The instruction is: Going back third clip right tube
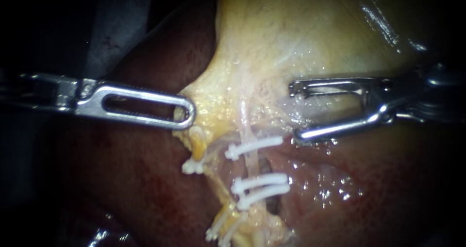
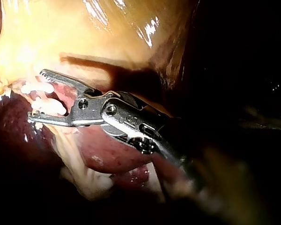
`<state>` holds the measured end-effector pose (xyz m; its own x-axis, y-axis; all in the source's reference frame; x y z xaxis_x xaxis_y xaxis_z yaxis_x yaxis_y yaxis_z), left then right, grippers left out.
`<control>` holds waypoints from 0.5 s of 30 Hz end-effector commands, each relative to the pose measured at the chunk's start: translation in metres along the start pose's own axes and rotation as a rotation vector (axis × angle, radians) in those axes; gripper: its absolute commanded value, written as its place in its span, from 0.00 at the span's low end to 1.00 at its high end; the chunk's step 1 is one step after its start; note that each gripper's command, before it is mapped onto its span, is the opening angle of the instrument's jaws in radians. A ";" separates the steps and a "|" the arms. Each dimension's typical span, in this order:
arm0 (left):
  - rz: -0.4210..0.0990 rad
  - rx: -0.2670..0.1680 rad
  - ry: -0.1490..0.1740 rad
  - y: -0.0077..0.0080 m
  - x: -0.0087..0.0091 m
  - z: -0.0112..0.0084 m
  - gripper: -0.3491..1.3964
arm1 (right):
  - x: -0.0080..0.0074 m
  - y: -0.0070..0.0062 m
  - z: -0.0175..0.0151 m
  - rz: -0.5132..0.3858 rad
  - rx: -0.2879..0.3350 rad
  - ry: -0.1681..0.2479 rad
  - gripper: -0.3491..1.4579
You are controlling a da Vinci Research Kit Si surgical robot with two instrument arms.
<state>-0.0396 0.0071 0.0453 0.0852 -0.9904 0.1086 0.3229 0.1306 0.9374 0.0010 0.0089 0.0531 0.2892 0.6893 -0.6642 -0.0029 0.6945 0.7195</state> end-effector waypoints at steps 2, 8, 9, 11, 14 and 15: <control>0.000 -0.002 -0.001 0.0001 0.0001 0.0001 0.00 | -0.0002 0.0000 -0.0002 0.000 0.000 0.000 0.52; 0.004 -0.007 -0.005 0.0009 0.0003 0.0010 0.00 | -0.0003 -0.0001 -0.0005 0.001 -0.003 0.001 0.52; 0.006 -0.005 -0.002 0.0011 0.0005 0.0013 0.00 | -0.0003 -0.0001 -0.0006 0.001 -0.004 0.001 0.52; 0.009 -0.001 0.000 0.0013 0.0009 0.0021 0.00 | -0.0003 -0.0001 -0.0006 0.001 -0.004 0.001 0.52; 0.013 0.000 0.008 0.0016 0.0015 0.0035 0.00 | -0.0003 -0.0001 -0.0006 0.001 -0.004 0.001 0.52; 0.014 0.002 0.012 0.0016 0.0016 0.0040 0.00 | -0.0003 -0.0001 -0.0006 0.001 -0.004 0.002 0.52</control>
<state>-0.0430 0.0053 0.0485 0.1006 -0.9881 0.1167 0.3177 0.1431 0.9373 0.0003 0.0088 0.0531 0.2876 0.6905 -0.6637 -0.0068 0.6945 0.7195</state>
